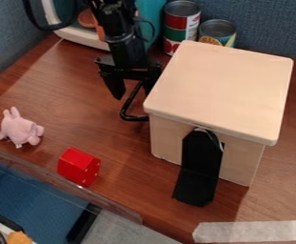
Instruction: Open the drawer
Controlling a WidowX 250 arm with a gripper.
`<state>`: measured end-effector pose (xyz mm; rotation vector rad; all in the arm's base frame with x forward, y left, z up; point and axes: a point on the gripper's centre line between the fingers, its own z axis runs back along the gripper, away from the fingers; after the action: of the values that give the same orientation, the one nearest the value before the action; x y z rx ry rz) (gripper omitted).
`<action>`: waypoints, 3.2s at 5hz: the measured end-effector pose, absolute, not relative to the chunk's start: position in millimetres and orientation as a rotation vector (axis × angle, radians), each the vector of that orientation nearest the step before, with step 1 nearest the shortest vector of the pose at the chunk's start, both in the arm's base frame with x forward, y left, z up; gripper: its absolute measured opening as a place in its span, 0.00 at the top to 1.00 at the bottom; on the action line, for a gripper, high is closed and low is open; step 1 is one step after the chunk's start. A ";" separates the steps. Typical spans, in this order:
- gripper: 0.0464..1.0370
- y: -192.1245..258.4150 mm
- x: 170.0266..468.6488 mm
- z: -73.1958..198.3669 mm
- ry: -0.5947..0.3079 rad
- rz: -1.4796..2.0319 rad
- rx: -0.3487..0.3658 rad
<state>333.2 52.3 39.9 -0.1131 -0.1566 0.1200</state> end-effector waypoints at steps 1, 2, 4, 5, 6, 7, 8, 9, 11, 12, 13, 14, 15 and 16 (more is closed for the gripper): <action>0.07 52.6 333.7 31.1 -0.144 0.120 -0.098; 0.35 54.1 335.4 29.4 -0.150 0.126 -0.071; 0.87 65.9 328.3 29.9 -0.111 0.114 -0.046; 0.91 81.6 323.6 33.1 -0.086 0.120 -0.031; 0.91 107.8 316.9 39.0 -0.065 0.135 -0.010; 0.91 116.8 313.4 41.8 -0.046 0.126 -0.004; 0.91 126.7 309.7 44.6 -0.035 0.128 -0.002; 0.91 136.8 305.8 47.1 -0.029 0.122 0.001; 0.91 147.5 305.9 52.8 -0.027 0.099 0.018; 0.91 160.0 303.5 56.9 -0.030 0.107 0.030; 0.87 162.6 304.8 60.3 -0.031 0.103 0.035; 0.63 168.5 305.1 60.7 -0.016 0.089 0.030; 0.31 169.2 304.4 61.0 -0.012 0.086 0.031; 0.05 165.5 303.7 64.7 -0.013 0.065 0.011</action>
<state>303.7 165.5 64.7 0.0112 -0.0133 0.0654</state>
